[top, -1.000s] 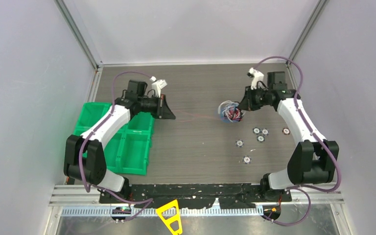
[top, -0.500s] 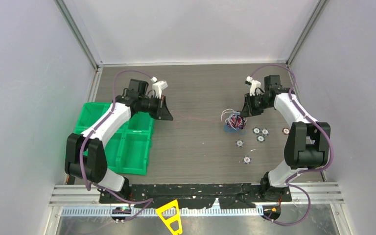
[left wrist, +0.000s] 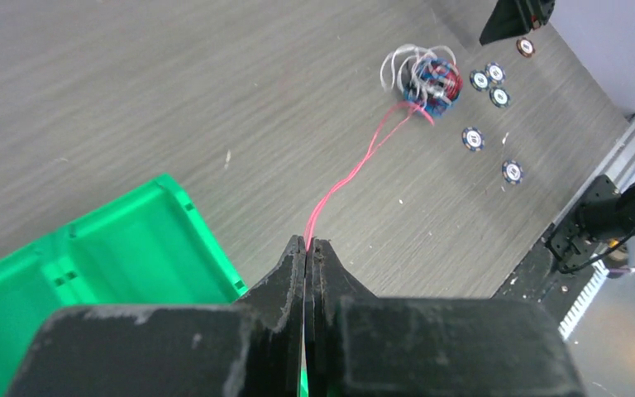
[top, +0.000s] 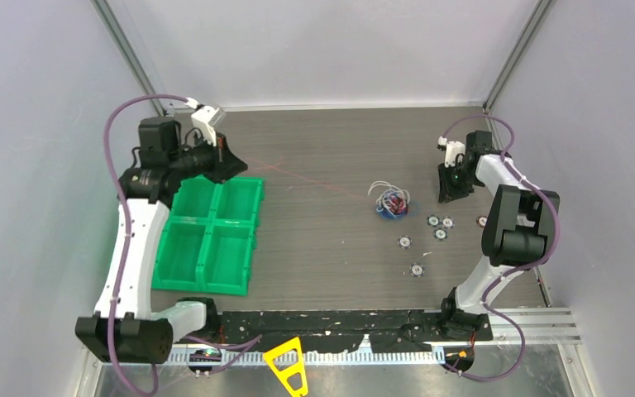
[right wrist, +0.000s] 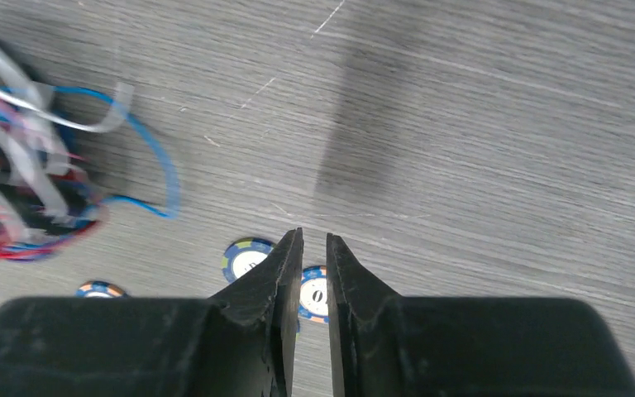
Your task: Untangle the cables
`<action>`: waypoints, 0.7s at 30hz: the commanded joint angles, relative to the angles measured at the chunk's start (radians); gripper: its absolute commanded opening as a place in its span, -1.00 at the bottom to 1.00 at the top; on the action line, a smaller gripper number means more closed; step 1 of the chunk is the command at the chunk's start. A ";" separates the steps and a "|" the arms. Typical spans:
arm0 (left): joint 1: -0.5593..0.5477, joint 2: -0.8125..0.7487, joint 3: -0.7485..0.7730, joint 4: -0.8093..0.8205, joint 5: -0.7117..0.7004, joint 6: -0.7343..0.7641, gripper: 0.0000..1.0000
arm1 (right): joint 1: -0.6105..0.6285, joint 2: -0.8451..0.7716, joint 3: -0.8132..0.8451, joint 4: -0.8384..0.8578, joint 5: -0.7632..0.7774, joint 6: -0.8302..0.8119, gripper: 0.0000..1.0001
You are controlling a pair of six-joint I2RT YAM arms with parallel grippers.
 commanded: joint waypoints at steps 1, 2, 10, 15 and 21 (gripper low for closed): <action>0.045 -0.084 0.101 -0.074 -0.066 0.035 -1.00 | 0.005 0.015 0.021 0.030 0.036 -0.038 -0.53; 0.085 -0.097 0.125 -0.075 -0.071 0.025 -1.00 | 0.005 0.016 0.020 0.030 0.031 -0.037 -0.51; 0.106 -0.078 0.197 -0.124 0.032 -0.075 -1.00 | 0.046 -0.088 0.094 -0.062 -0.318 0.014 0.85; 0.087 -0.062 0.143 -0.078 0.052 -0.127 -1.00 | 0.363 -0.182 0.101 0.081 -0.330 0.123 0.91; 0.086 -0.061 0.217 -0.066 0.059 -0.173 -1.00 | 0.653 -0.009 0.207 0.189 -0.237 0.179 0.91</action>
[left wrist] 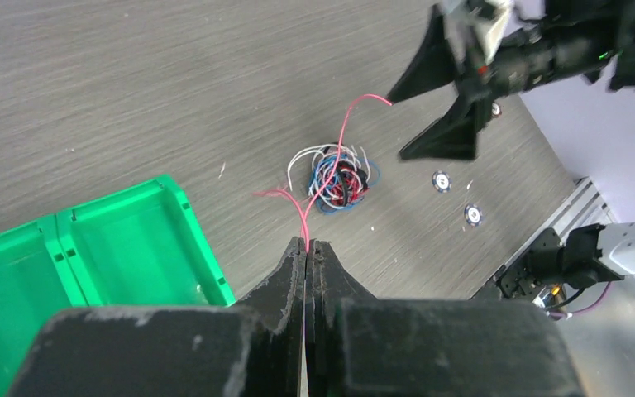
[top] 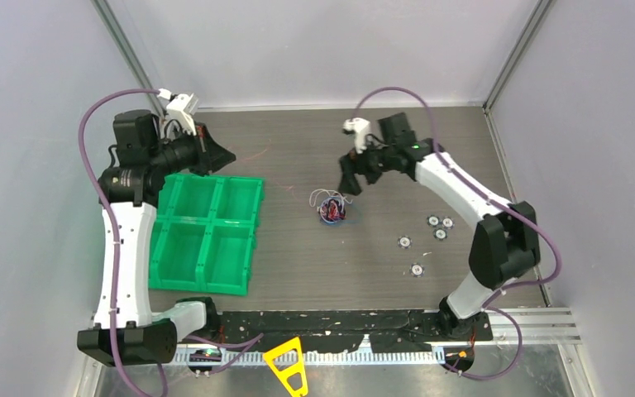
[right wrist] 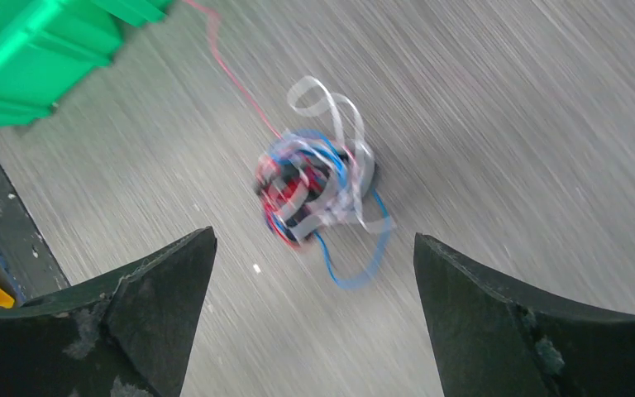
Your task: Untangle the cables
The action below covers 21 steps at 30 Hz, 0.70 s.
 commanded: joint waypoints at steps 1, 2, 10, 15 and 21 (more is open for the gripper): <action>-0.002 -0.015 0.092 0.019 0.036 -0.055 -1.00 | 0.142 0.135 0.112 0.085 0.069 0.057 0.91; -0.003 -0.013 0.113 0.009 0.036 -0.058 -1.00 | 0.188 0.179 0.128 0.096 0.088 0.059 0.91; -0.002 -0.035 0.355 -0.070 -0.004 -0.058 -1.00 | 0.308 0.383 0.209 0.039 0.379 -0.065 0.65; 0.024 -0.027 0.566 -0.058 -0.073 -0.114 -1.00 | 0.266 0.299 0.053 0.045 0.451 -0.111 0.20; 0.079 0.026 0.821 -0.055 -0.181 -0.211 -1.00 | 0.133 0.220 -0.075 0.040 0.452 -0.171 -0.02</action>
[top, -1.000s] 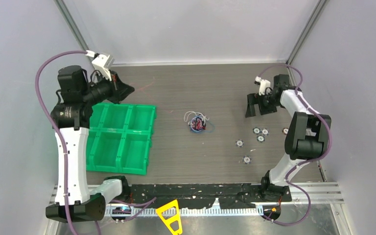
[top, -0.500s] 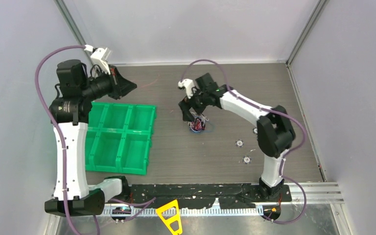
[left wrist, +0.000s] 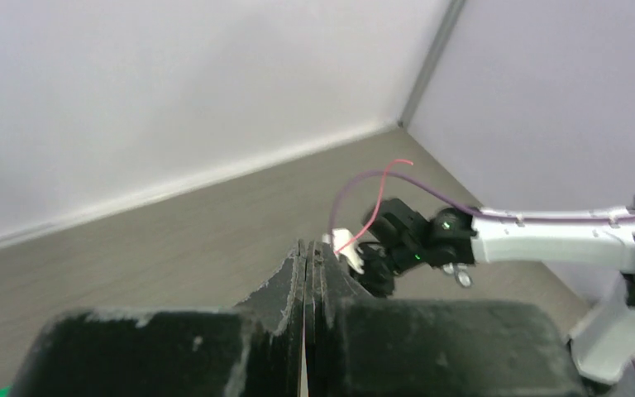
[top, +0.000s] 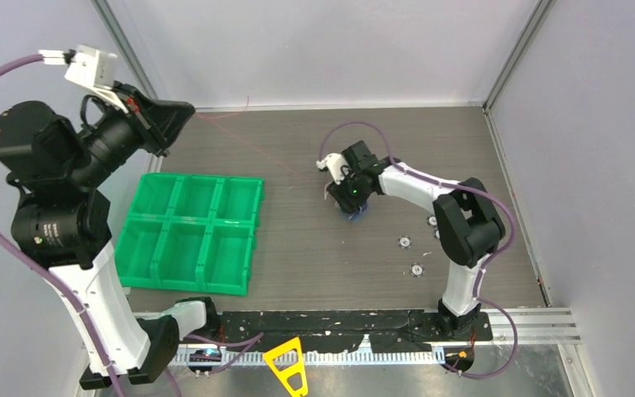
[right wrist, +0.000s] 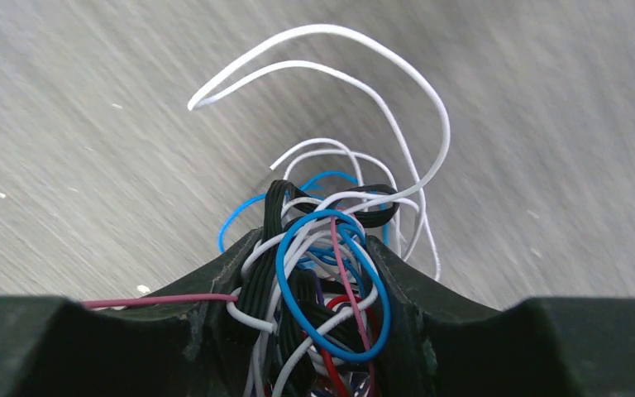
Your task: Untangle the cables
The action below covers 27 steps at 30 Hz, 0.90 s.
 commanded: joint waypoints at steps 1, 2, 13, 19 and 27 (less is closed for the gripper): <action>0.051 0.036 0.200 0.080 -0.133 -0.087 -1.00 | -0.120 -0.067 -0.068 -0.027 0.091 -0.085 -0.03; 0.064 0.044 0.230 0.082 -0.154 -0.093 -1.00 | -0.147 -0.068 -0.073 -0.034 0.090 -0.091 -0.04; 0.225 0.058 0.317 0.099 -0.275 -0.131 -1.00 | -0.344 -0.046 -0.118 -0.061 0.069 -0.204 0.08; 0.328 0.080 0.371 0.090 -0.316 -0.132 -1.00 | -0.440 -0.024 -0.102 -0.083 0.081 -0.256 0.14; 0.439 0.096 0.369 0.117 -0.315 -0.141 -1.00 | -0.540 0.001 -0.062 -0.117 0.088 -0.287 0.18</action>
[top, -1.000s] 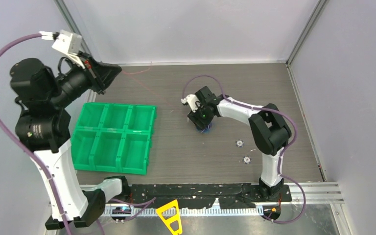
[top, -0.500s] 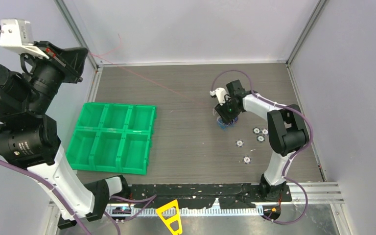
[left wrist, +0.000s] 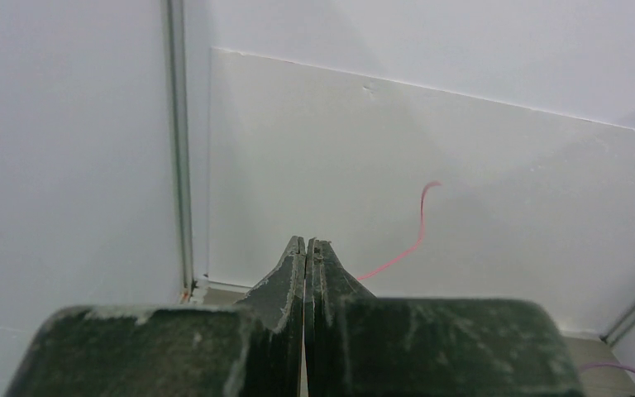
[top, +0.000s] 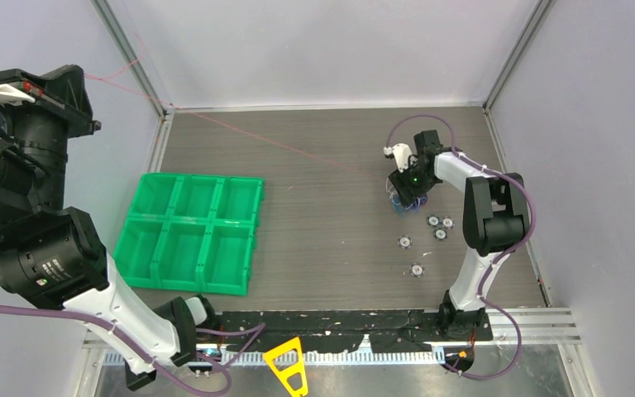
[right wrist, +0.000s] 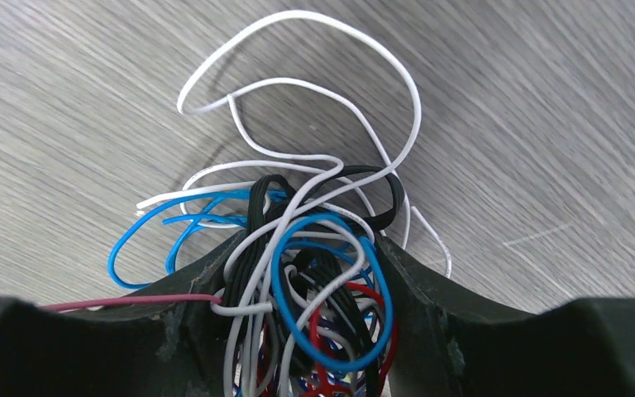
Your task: Untangle the cables
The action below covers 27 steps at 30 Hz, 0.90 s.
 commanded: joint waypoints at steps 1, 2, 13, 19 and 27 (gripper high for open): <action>0.073 0.018 0.016 0.084 -0.017 -0.022 -1.00 | -0.070 0.037 0.023 -0.051 0.099 -0.068 0.20; 0.093 0.021 0.017 0.087 -0.011 -0.029 -1.00 | -0.086 0.039 0.027 -0.055 0.100 -0.071 0.22; 0.188 0.042 -0.015 0.148 0.102 -0.082 -1.00 | -0.159 0.046 0.064 -0.115 0.059 -0.093 0.26; 0.188 0.049 -0.079 0.137 0.096 -0.003 -1.00 | -0.158 0.030 0.094 -0.153 -0.024 -0.056 0.13; 0.188 0.024 -0.240 0.257 0.199 0.015 -1.00 | -0.157 0.022 0.109 -0.203 -0.080 -0.048 0.23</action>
